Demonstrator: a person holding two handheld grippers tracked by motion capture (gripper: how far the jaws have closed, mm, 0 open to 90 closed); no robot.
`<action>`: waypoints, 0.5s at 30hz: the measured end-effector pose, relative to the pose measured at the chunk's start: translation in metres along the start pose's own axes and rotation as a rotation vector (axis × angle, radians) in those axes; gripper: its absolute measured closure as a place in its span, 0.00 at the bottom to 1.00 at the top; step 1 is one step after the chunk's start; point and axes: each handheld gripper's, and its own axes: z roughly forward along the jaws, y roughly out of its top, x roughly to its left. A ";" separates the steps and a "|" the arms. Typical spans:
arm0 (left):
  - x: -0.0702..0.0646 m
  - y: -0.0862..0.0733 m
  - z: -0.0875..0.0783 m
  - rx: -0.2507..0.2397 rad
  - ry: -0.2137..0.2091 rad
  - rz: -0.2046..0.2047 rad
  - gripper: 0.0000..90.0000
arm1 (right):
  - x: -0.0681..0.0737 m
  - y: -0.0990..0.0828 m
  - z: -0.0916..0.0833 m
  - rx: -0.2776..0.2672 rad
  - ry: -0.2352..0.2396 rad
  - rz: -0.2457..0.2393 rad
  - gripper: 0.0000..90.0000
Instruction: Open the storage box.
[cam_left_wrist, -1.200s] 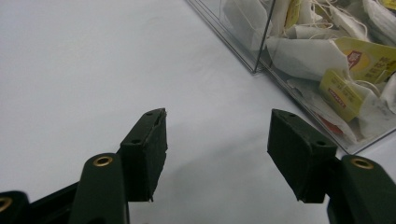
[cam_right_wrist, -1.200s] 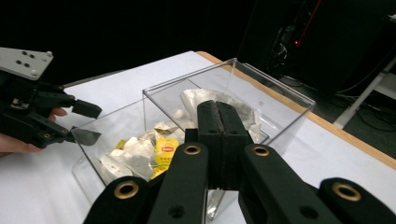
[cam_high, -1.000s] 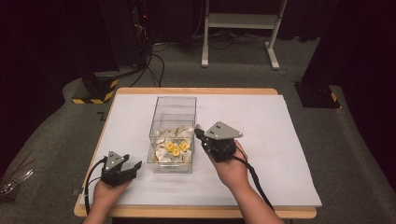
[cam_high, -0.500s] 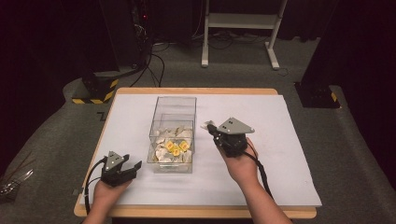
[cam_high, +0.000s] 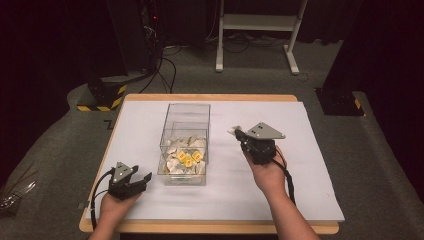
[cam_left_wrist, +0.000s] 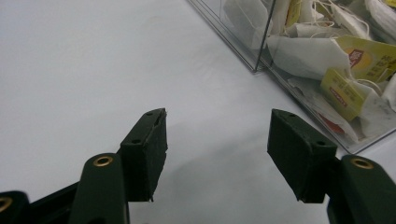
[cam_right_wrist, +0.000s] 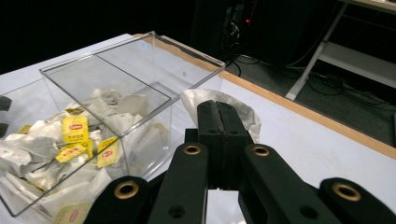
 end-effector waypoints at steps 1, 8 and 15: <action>0.000 0.000 0.000 -0.002 0.000 0.002 0.42 | -0.002 -0.001 0.000 -0.001 -0.003 0.000 1.00; 0.000 0.000 0.000 -0.002 0.000 0.004 0.42 | -0.013 -0.004 -0.002 0.004 -0.029 0.016 1.00; -0.001 0.000 0.000 -0.003 -0.001 0.003 0.42 | -0.022 -0.008 -0.003 0.010 -0.051 0.027 1.00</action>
